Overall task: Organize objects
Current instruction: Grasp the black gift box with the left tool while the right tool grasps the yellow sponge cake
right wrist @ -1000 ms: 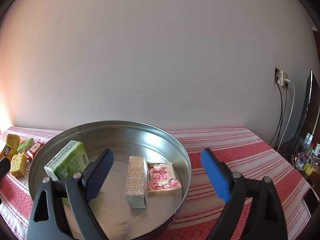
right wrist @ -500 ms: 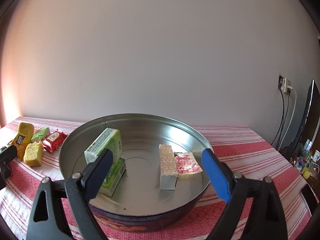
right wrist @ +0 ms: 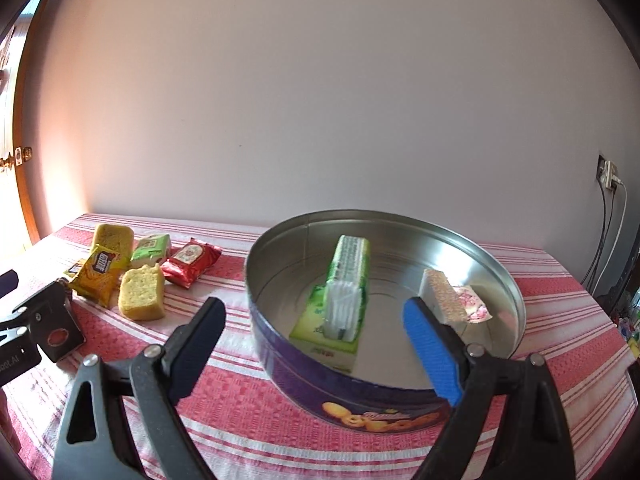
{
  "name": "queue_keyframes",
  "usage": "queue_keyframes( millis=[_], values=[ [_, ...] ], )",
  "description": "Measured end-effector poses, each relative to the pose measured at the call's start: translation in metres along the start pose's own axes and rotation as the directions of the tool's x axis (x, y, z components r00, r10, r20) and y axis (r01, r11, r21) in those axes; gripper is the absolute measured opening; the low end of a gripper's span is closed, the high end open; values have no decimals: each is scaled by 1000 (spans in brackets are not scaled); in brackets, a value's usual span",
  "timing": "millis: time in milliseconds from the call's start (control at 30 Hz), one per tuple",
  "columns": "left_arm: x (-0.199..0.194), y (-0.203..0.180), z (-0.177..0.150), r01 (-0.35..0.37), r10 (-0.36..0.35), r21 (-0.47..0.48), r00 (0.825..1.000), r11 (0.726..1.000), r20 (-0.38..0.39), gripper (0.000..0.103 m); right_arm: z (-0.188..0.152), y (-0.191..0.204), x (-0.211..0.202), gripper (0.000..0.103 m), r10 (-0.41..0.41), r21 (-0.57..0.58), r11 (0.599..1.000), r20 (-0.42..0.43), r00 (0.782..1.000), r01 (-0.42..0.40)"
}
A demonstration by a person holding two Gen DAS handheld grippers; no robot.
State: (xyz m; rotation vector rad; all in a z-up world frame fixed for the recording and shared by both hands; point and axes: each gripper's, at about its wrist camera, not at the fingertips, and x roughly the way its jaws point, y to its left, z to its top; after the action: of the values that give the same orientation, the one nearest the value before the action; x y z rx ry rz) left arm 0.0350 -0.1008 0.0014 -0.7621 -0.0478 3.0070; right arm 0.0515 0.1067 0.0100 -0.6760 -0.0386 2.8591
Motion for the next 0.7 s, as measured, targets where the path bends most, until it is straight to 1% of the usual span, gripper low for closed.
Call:
queue_keyframes(
  millis=[167,267,333,367,433,467,600,667,700],
  values=[
    [0,32,-4,-11,10,-13,998,1000,-54,92,-2,40,2,92,83,-25,996,-56,995,-85],
    [7,40,-6,4,-5,-5,995,1000,-102,92,-3,62,5,92,136,-28,990,-95,986,-139],
    [18,41,-4,14,-16,-14,989,1000,-145,92,-4,73,6,92,162,-31,985,-119,980,-167],
    [24,40,-4,18,-21,-19,986,1000,-168,92,-5,76,7,92,172,-33,983,-129,977,-178],
    [32,39,-2,40,-49,-49,982,998,-184,92,-6,80,9,92,195,-36,979,-148,970,-202],
    [37,35,0,50,-58,-46,979,998,-194,92,-6,81,9,92,199,-36,978,-153,968,-207],
    [57,14,-2,69,-56,37,960,997,-275,92,-7,79,15,92,210,-16,976,-174,962,-216],
    [59,12,-3,78,-63,38,956,996,-288,92,-7,77,20,92,215,0,976,-194,957,-219],
    [59,15,-2,87,-78,19,955,996,-286,88,-7,76,23,92,219,10,975,-202,955,-221]
  ],
)
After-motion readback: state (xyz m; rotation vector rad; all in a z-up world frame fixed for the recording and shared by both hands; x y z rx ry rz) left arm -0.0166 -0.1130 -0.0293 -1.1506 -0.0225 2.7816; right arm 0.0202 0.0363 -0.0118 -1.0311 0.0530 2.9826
